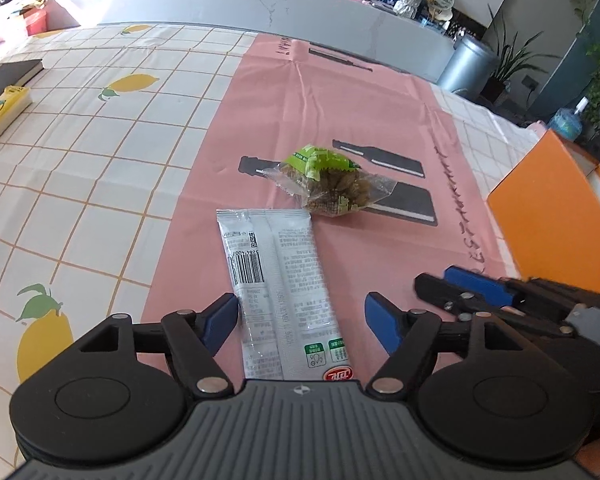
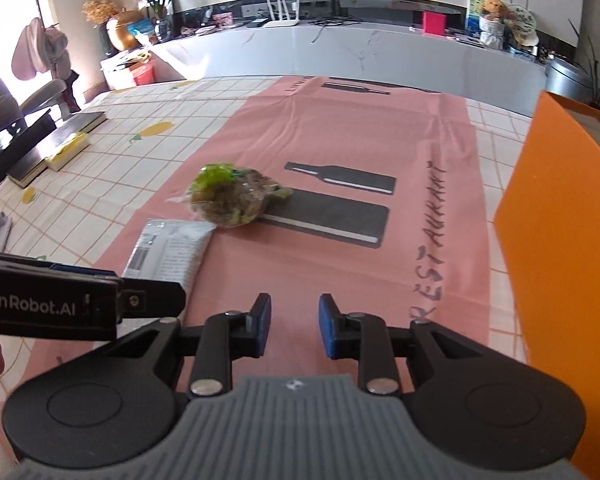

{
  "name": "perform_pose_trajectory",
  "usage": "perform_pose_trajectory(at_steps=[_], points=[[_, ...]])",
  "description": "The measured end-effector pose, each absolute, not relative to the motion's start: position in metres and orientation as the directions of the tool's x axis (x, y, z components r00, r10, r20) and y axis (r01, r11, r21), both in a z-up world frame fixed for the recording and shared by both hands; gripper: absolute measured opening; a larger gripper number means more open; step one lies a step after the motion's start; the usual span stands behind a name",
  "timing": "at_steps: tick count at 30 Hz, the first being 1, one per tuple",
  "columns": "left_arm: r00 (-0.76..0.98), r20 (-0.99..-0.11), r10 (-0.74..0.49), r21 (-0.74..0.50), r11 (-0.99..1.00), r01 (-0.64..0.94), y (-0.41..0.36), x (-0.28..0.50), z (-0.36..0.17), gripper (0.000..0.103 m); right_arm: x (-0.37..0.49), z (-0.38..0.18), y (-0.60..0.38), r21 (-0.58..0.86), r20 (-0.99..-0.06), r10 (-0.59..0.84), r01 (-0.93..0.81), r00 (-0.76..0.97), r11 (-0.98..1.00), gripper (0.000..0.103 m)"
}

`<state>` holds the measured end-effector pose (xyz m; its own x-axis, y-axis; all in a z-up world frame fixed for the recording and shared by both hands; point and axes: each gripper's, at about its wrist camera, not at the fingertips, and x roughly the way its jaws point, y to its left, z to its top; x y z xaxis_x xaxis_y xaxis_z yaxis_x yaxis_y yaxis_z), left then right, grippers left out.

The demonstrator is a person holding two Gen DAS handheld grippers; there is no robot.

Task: Organize snacks
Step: 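Grasp the white packet with left tool while right grasps the green raisin bag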

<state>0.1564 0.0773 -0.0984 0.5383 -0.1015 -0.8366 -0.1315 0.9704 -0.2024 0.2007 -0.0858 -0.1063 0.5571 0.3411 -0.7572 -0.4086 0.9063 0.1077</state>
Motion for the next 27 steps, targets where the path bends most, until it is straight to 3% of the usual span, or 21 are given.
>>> perform_pose_trajectory(at_steps=[3, 5, 6, 9, 11, 18, 20, 27], points=[[0.517, -0.856, -0.003, -0.068, 0.992, -0.107, 0.058, 0.161, -0.103, 0.087, 0.203, -0.1, -0.097, 0.111, -0.737, 0.333, -0.381, 0.589, 0.918, 0.024], [0.511, -0.858, 0.049, -0.001, 0.995, -0.097, 0.05, 0.165, -0.105, 0.087, 0.204, -0.098, -0.1, 0.119, -0.727, 0.336, -0.372, 0.599, 0.921, 0.03], [0.517, -0.854, 0.057, 0.011, 0.996, -0.092, 0.049, 0.165, -0.105, 0.082, 0.205, -0.098, -0.1, 0.126, -0.722, 0.342, -0.372, 0.601, 0.92, 0.031], [0.523, -0.852, 0.037, -0.017, 0.995, -0.099, 0.059, 0.165, -0.103, 0.061, 0.207, -0.096, -0.097, 0.13, -0.709, 0.353, -0.378, 0.611, 0.917, 0.034], [0.52, -0.853, 0.038, -0.019, 0.994, -0.103, 0.067, 0.165, -0.102, 0.059, 0.208, -0.095, -0.092, 0.136, -0.7, 0.365, -0.387, 0.614, 0.912, 0.042], [0.532, -0.844, 0.069, -0.017, 0.988, -0.154, 0.106, 0.161, -0.102, 0.058, 0.212, -0.084, -0.074, 0.196, -0.672, 0.421, -0.402, 0.609, 0.894, 0.053], [0.535, -0.842, 0.072, -0.026, 0.985, -0.173, 0.116, 0.163, -0.102, 0.058, 0.214, -0.081, -0.065, 0.196, -0.669, 0.418, -0.397, 0.614, 0.897, 0.064], [0.56, -0.827, 0.054, -0.041, 0.987, -0.157, 0.129, 0.17, -0.103, 0.058, 0.237, -0.079, -0.031, 0.183, -0.673, 0.401, -0.385, 0.622, 0.905, 0.066]])
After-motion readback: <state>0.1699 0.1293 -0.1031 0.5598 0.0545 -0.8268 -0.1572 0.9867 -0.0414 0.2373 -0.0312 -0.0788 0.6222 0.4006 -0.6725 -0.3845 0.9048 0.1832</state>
